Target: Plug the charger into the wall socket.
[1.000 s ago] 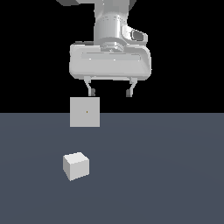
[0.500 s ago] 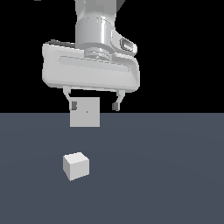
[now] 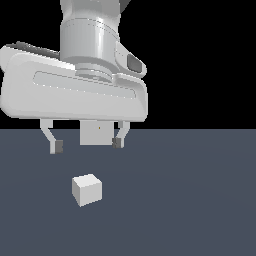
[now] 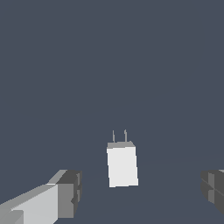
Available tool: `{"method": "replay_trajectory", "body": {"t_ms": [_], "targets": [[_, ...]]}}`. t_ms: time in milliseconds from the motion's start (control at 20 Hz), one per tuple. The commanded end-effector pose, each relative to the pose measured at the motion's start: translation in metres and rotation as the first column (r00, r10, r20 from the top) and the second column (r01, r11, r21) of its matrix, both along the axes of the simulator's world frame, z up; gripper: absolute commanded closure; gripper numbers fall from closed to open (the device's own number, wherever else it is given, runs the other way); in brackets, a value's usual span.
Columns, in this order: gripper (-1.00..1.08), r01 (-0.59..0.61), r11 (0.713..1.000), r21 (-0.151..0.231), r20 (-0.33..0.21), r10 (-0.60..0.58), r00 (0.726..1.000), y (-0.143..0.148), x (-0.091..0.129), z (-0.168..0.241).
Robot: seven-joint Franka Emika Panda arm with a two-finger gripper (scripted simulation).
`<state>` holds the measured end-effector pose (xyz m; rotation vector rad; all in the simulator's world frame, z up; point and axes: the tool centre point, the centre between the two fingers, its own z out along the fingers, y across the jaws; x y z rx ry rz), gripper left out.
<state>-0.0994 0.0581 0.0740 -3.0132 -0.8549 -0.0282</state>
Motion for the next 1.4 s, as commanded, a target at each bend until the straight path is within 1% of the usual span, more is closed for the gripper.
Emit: {"method": "replay_trajectory", "body": {"t_ms": [0,250,600,1100,1350], "targets": [[-0.92,-0.039,0.999,0.001,0.004,0.039,0.999,0.002,-0.007,-0.006],[-0.92,-0.072,0.997,0.000,0.007,0.072,0.997,0.003,-0.013,-0.011],[-0.92,-0.069,0.998,0.000,0.006,0.069,0.998,0.003,-0.013,-0.016],[-0.92,-0.073,0.997,-0.001,0.006,0.073,0.997,0.003,-0.014,-0.053],[-0.92,-0.073,0.997,-0.001,0.006,0.073,0.997,0.002,-0.014,-0.062]]}}
